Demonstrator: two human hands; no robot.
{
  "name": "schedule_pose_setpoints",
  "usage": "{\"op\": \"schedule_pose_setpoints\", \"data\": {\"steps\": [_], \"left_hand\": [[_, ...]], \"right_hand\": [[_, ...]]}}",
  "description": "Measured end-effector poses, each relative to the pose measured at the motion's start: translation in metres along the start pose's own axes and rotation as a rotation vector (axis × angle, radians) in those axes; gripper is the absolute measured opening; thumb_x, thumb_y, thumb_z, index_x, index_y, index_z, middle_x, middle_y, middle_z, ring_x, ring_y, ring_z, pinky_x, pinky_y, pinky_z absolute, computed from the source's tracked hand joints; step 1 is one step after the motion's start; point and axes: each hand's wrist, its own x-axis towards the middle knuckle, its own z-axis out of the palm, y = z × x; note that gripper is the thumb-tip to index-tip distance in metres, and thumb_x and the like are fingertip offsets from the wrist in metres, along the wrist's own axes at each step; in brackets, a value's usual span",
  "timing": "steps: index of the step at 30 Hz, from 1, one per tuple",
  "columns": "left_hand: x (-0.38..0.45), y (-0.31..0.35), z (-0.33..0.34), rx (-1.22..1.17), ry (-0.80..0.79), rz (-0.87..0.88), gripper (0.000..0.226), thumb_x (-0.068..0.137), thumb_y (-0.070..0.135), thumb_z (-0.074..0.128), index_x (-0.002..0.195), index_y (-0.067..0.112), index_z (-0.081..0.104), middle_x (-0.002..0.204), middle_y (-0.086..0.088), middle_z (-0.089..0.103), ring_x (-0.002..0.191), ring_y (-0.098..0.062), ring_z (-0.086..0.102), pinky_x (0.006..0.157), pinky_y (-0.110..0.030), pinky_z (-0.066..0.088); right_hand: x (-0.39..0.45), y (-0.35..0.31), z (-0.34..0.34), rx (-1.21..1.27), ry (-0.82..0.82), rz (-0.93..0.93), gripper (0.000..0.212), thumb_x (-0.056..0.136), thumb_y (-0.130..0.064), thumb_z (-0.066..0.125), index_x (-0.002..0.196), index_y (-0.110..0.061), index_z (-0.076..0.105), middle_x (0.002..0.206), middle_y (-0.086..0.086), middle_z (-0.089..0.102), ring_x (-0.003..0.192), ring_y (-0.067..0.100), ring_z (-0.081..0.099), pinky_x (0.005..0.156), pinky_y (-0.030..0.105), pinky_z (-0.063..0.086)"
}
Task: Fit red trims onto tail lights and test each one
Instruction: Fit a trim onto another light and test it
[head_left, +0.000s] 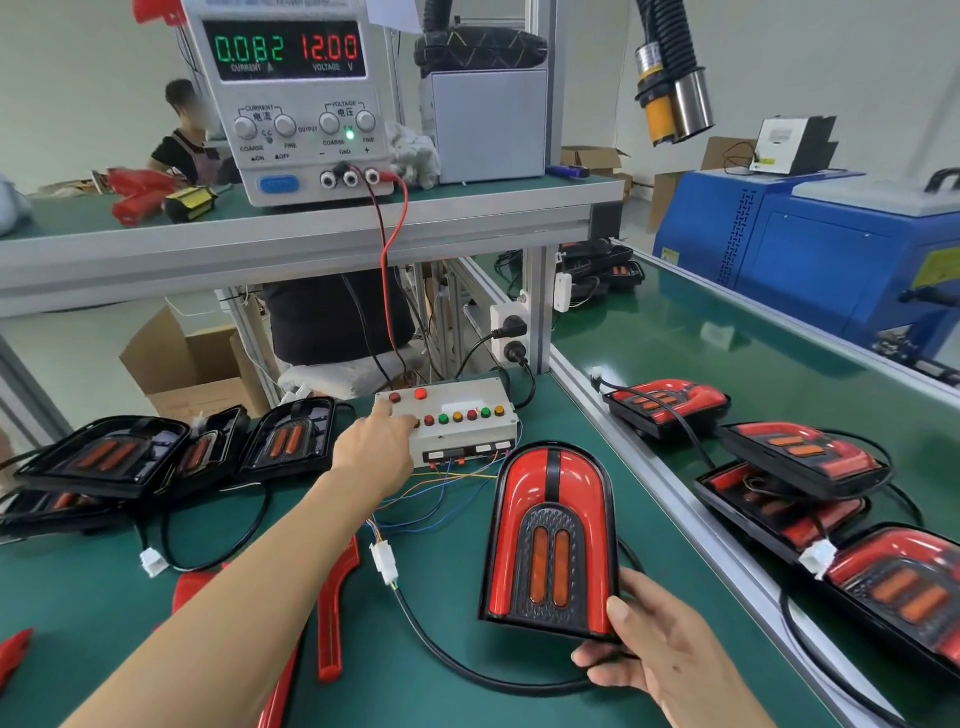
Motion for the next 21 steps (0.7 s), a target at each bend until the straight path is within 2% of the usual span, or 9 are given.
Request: {"op": "schedule_pose_setpoints", "data": {"steps": [2,4,7,9,11,14,17,21], "left_hand": [[-0.001,0.004,0.001,0.029,0.097,0.007,0.048,0.092,0.015,0.051,0.139,0.023,0.056,0.133,-0.009,0.048,0.118,-0.031,0.054,0.095,-0.042,0.047],[0.0,0.012,0.004,0.032,0.188,0.1,0.05,0.092,0.014,0.05,0.14,0.024,0.056,0.132,-0.007,0.051,0.12,-0.03,0.051,0.097,-0.042,0.043],[0.003,0.03,0.004,-0.165,0.104,0.22,0.059,0.095,0.005,0.044,0.152,0.022,0.043,0.13,-0.008,0.052,0.113,-0.032,0.057,0.089,-0.045,0.052],[0.008,0.04,0.003,-0.193,0.063,0.25,0.064,0.096,0.004,0.043,0.156,0.024,0.033,0.128,-0.008,0.051,0.111,-0.031,0.056,0.085,-0.044,0.053],[0.014,0.048,0.003,-0.171,0.044,0.263,0.066,0.096,0.004,0.044,0.156,0.026,0.03,0.128,-0.009,0.048,0.113,-0.031,0.052,0.085,-0.043,0.052],[0.021,0.057,0.003,-0.154,-0.005,0.234,0.067,0.095,0.005,0.046,0.156,0.028,0.031,0.131,-0.01,0.043,0.119,-0.032,0.047,0.09,-0.046,0.052],[0.024,0.061,0.005,-0.144,-0.007,0.215,0.064,0.094,0.005,0.047,0.153,0.027,0.036,0.129,-0.01,0.042,0.118,-0.033,0.045,0.089,-0.047,0.052],[0.025,0.061,0.006,-0.154,-0.019,0.201,0.065,0.095,0.006,0.049,0.154,0.028,0.036,0.13,-0.009,0.041,0.12,-0.032,0.043,0.093,-0.047,0.051]], "right_hand": [[0.0,0.001,0.0,-0.007,-0.015,0.0,0.053,0.088,-0.03,0.067,0.139,-0.017,0.056,0.114,0.021,0.073,0.09,0.044,0.072,0.071,0.037,0.061],[-0.001,0.0,0.0,-0.002,-0.029,0.001,0.053,0.089,-0.031,0.069,0.139,-0.018,0.056,0.115,0.02,0.073,0.09,0.045,0.072,0.071,0.038,0.061],[-0.002,-0.002,0.001,-0.01,-0.034,0.003,0.058,0.086,-0.039,0.076,0.138,-0.021,0.057,0.116,0.02,0.073,0.092,0.046,0.072,0.072,0.039,0.061],[-0.003,-0.003,0.003,-0.024,-0.022,0.004,0.063,0.08,-0.043,0.077,0.136,-0.022,0.059,0.114,0.02,0.073,0.092,0.047,0.072,0.072,0.039,0.061],[-0.003,-0.003,0.002,-0.025,-0.009,0.0,0.058,0.085,-0.042,0.075,0.136,-0.021,0.059,0.113,0.021,0.073,0.093,0.046,0.072,0.073,0.039,0.061],[-0.003,-0.003,0.001,-0.031,-0.012,0.002,0.053,0.091,-0.037,0.07,0.139,-0.019,0.056,0.113,0.022,0.073,0.094,0.046,0.072,0.074,0.039,0.061],[-0.003,-0.004,0.002,-0.029,-0.017,0.009,0.059,0.086,-0.038,0.072,0.139,-0.019,0.056,0.113,0.022,0.073,0.095,0.047,0.072,0.073,0.038,0.061],[-0.001,-0.001,0.001,-0.03,-0.017,0.003,0.055,0.089,-0.034,0.07,0.139,-0.02,0.055,0.113,0.022,0.073,0.095,0.046,0.072,0.073,0.039,0.061]]}}
